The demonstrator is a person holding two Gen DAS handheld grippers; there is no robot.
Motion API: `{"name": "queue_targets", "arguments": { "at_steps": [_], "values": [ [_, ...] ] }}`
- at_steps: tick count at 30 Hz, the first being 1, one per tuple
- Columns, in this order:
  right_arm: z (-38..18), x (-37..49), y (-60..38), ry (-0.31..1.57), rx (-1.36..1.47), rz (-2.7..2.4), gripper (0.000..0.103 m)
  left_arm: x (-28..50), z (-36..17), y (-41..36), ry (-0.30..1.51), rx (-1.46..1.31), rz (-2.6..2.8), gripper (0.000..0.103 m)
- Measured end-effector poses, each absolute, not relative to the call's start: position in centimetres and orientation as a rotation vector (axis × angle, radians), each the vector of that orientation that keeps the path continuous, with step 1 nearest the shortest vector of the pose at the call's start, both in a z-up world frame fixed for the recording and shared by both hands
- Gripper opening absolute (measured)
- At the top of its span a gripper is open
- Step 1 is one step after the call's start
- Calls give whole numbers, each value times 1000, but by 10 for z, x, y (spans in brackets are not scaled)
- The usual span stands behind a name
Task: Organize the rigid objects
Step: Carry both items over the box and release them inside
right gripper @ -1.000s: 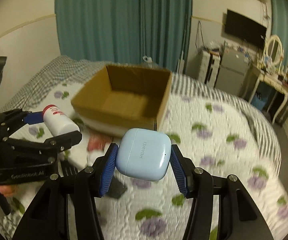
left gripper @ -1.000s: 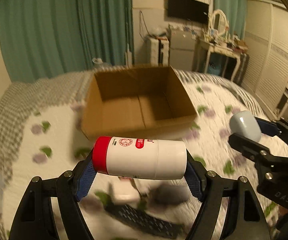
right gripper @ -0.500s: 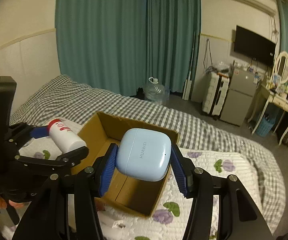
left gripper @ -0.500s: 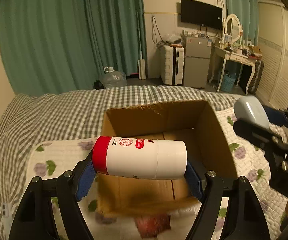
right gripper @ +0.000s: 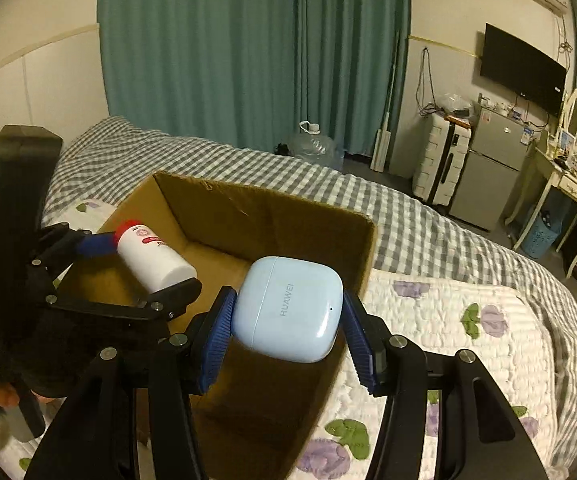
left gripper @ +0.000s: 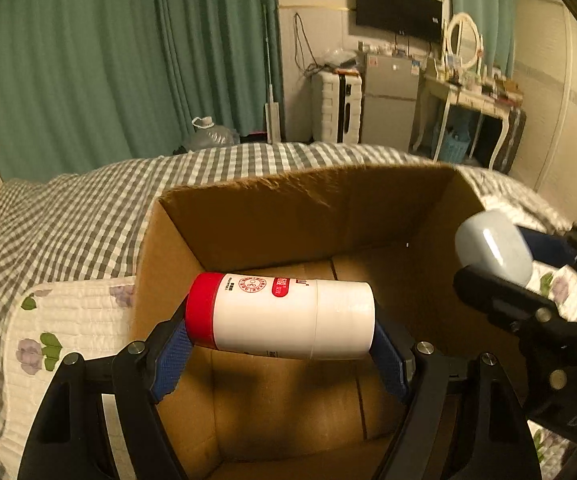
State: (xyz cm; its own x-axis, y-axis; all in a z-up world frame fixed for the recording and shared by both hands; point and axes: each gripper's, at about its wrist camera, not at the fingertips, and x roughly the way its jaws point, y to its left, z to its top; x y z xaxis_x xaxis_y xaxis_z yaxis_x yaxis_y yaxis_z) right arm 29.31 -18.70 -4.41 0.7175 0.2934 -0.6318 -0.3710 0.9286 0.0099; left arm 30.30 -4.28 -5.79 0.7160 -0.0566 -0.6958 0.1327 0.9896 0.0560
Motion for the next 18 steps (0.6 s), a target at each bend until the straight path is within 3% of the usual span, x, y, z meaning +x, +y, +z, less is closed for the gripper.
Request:
{"name": "queue_targets", "arguments": {
  "at_steps": [3,4,5,6,18],
  "values": [
    [-43,295,-187,662,-115,365,53,303,-59,-41,778,104,-101,81],
    [-43,296,-187,662,-113,366,65,303,-58,-41,780,106,-105,81],
    [-41,297,-187,668,-111,370,85,302,-58,-41,782,108,-102,81],
    [-39,297,-187,664,-108,366,88,301,-57,-40,782,111,-105,81],
    [-32,308,-170,730,-77,544,88,287,-53,-52,731,153,-188,81]
  ]
}}
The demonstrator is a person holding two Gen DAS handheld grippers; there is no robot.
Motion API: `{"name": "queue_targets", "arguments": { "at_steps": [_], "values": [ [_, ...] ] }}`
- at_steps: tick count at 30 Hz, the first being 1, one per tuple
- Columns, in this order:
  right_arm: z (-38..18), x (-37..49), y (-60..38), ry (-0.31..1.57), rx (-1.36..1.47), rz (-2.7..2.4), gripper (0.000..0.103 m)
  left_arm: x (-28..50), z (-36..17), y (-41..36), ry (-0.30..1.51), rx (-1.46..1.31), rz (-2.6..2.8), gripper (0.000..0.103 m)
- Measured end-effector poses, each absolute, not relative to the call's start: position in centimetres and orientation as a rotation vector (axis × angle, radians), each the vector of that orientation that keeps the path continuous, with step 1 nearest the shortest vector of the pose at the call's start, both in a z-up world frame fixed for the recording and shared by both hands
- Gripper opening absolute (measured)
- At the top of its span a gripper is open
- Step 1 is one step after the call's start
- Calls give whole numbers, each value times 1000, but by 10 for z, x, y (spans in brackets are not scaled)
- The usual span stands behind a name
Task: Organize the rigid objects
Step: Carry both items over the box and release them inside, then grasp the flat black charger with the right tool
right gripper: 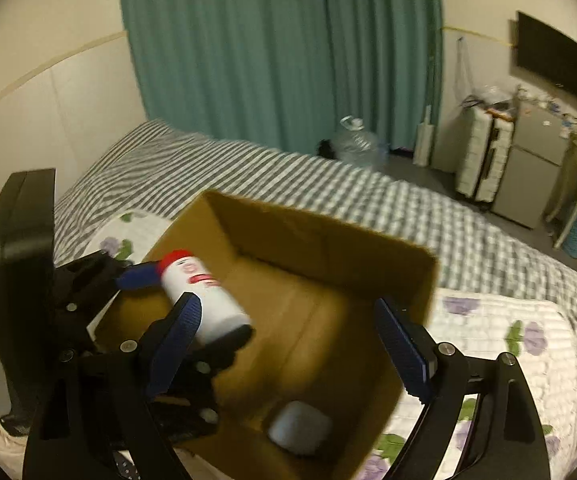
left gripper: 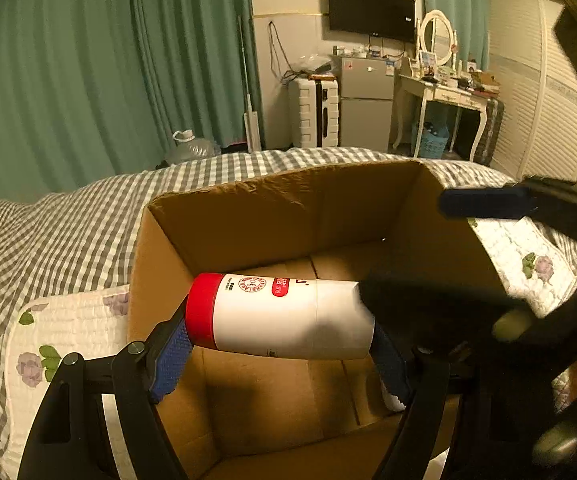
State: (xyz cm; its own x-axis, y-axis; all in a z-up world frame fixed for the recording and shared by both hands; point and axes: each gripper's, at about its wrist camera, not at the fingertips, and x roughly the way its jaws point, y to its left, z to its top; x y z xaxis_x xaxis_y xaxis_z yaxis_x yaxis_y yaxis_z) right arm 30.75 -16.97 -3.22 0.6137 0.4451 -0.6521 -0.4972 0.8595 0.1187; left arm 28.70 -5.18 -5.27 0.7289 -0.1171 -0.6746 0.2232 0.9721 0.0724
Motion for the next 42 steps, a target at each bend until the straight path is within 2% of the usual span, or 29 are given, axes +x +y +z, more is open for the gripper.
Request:
{"name": "queue_targets", "arguments": {
  "at_steps": [12,18,23,27,35,42],
  "values": [
    [-47,313,-169,784,-71,546,88,273,-44,-56,665,169,-223,81],
    [-13,288,-187,680,-41,468,88,249,-21,-40,651,119,-167,81],
    [22,239,-197,588,-66,400,88,200,5,-25,604,90,-115,81],
    [30,193,-201,556,-80,376,88,160,11,-14,607,82,-69,81],
    [-23,132,-201,633,-97,379,88,113,-16,4,691,61,5,81],
    [-81,117,-189,757,-156,418,88,99,-76,8,825,77,30,81]
  ]
}}
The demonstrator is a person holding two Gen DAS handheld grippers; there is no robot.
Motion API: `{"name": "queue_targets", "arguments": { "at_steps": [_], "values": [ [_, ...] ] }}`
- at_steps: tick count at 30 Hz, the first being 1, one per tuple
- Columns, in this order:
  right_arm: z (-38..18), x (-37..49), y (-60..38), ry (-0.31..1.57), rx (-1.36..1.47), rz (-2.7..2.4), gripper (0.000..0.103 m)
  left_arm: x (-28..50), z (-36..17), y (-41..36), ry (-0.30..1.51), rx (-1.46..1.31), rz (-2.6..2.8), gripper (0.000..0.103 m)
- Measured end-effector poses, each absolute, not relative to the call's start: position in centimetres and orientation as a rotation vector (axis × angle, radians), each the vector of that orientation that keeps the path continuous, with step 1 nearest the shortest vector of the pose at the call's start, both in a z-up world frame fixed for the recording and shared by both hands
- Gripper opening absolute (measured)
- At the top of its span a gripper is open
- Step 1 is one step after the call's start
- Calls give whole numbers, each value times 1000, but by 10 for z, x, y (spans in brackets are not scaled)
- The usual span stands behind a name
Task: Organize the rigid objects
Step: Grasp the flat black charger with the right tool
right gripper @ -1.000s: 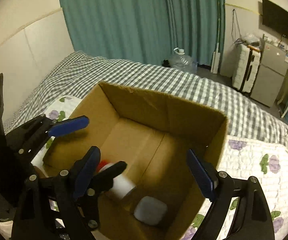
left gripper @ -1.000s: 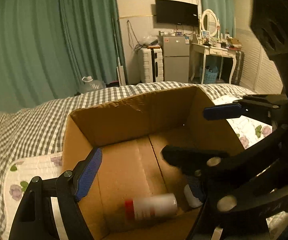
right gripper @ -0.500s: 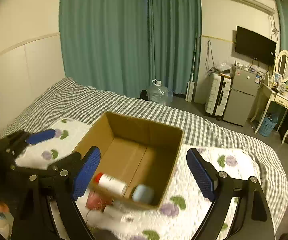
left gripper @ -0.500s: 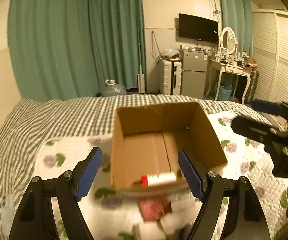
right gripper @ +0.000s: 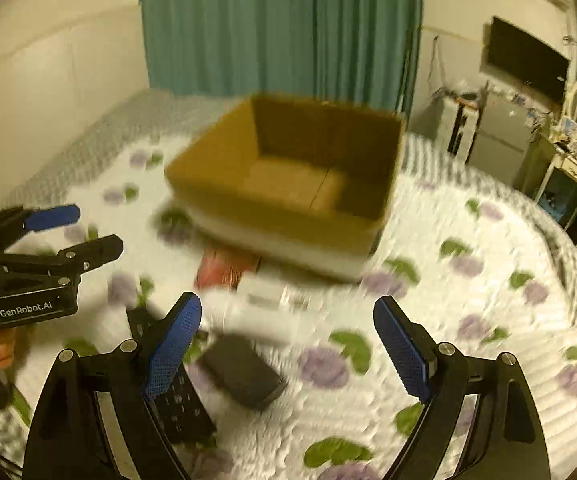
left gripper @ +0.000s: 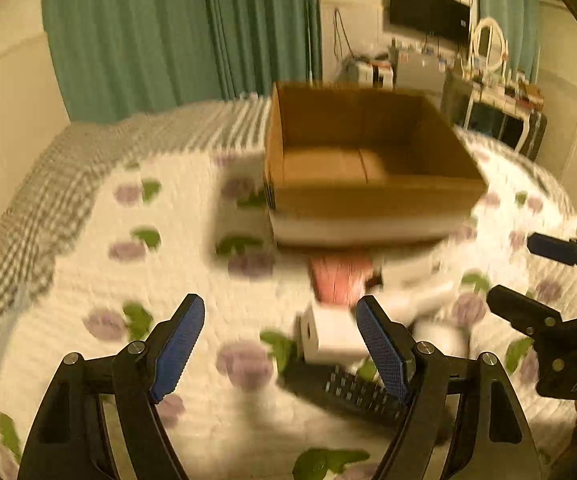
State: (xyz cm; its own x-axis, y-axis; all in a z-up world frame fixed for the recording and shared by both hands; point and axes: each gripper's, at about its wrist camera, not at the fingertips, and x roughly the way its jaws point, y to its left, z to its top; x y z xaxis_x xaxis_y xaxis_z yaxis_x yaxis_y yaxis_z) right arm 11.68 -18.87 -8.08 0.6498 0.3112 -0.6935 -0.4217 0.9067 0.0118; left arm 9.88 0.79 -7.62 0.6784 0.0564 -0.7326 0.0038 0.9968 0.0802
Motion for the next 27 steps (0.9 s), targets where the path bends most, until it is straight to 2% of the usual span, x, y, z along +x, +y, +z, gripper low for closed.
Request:
{"name": "queue_targets", "arguments": {
  "at_steps": [4,11,15,17,19,22,24,26,27],
  "values": [
    [-114,119,-172,828,-236,462,88,97,-103,9,889,83,19,81],
    [-171,127,-143,994,-389,555,88,103,-120,10,945,62,-5,81],
    [-184,135,-136,1018,-416,559,88,106,-124,9,962,58,-13,81],
    [-187,140,-137,1025,-409,547,81,107,-126,7,970,64,-21,81],
    [-189,143,-138,1029,-400,553,79,107,-128,4,978,70,-34,81],
    [-185,139,-137,1013,-397,584,59,107,-132,-1,996,80,-68,81],
    [-182,136,-140,1008,-384,577,58,107,-134,-6,1006,96,-84,81],
    [-175,134,-151,1007,-314,571,47,108,-137,-10,1018,106,-95,81],
    [-172,133,-156,1002,-286,563,47,109,-139,-12,1024,118,-94,81]
  ]
}}
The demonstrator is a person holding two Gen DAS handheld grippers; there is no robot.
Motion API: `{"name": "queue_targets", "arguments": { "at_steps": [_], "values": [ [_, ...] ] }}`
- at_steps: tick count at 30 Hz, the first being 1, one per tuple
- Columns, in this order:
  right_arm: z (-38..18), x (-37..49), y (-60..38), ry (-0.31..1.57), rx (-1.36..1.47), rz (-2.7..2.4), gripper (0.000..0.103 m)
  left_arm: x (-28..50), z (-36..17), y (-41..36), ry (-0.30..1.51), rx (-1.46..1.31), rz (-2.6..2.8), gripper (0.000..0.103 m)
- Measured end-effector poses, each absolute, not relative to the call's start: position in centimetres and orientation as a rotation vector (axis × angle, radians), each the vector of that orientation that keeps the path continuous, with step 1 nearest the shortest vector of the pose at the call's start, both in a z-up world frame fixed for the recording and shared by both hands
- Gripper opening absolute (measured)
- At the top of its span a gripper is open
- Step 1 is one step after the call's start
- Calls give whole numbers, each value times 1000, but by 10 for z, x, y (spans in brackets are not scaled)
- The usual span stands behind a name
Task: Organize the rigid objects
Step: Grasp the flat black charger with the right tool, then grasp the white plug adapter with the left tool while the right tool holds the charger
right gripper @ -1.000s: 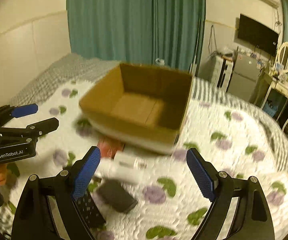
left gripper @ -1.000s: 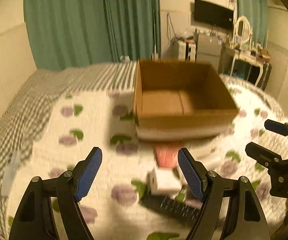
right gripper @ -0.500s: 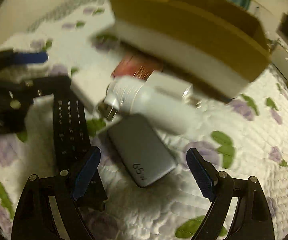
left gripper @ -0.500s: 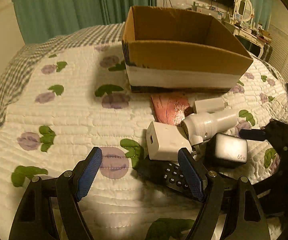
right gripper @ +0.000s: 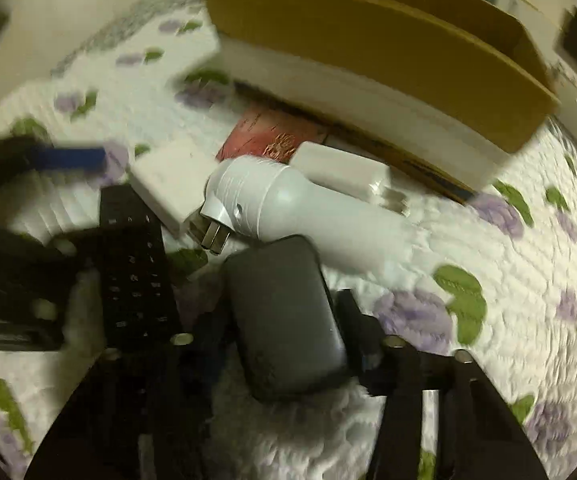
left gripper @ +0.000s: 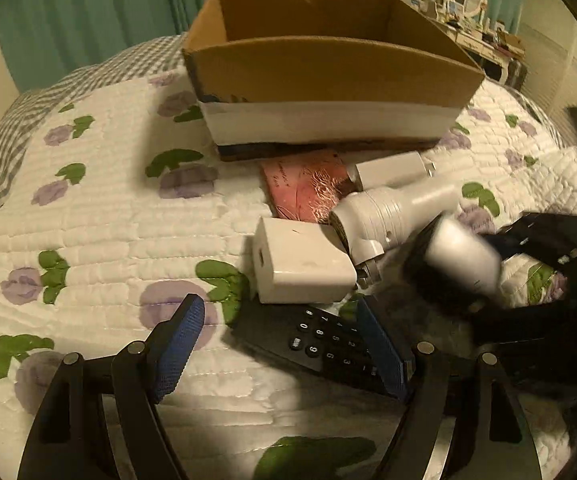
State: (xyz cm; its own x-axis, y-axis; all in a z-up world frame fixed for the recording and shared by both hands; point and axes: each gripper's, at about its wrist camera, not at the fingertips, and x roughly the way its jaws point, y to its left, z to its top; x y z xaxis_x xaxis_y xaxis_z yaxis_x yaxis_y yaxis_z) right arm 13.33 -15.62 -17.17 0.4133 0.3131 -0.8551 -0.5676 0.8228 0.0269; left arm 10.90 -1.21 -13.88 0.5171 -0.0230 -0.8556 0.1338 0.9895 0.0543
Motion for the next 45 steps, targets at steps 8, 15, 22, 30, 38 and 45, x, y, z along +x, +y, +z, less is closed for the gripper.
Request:
{"name": "queue_targets", "arguments": {
  "at_steps": [8,15,22,30,38,45],
  "values": [
    [-140,143,-185,912,-183,470,42,124,-147,-22,1042,156,-77,81],
    [-142,141,-181,923,-190,477,42,126,-152,-26,1045,170,-114,54],
    [-135,135,-183,895,-189,476,42,114,-135,-22,990,141,-118,53],
    [-106,128,-186,831,-183,467,42,105,-104,-16,925,85,-145,52],
    [-49,141,-195,733,-155,437,42,106,-47,-17,807,50,-179,52],
    [1,179,-197,637,-197,403,42,148,8,-23,708,31,-221,53]
  ]
}}
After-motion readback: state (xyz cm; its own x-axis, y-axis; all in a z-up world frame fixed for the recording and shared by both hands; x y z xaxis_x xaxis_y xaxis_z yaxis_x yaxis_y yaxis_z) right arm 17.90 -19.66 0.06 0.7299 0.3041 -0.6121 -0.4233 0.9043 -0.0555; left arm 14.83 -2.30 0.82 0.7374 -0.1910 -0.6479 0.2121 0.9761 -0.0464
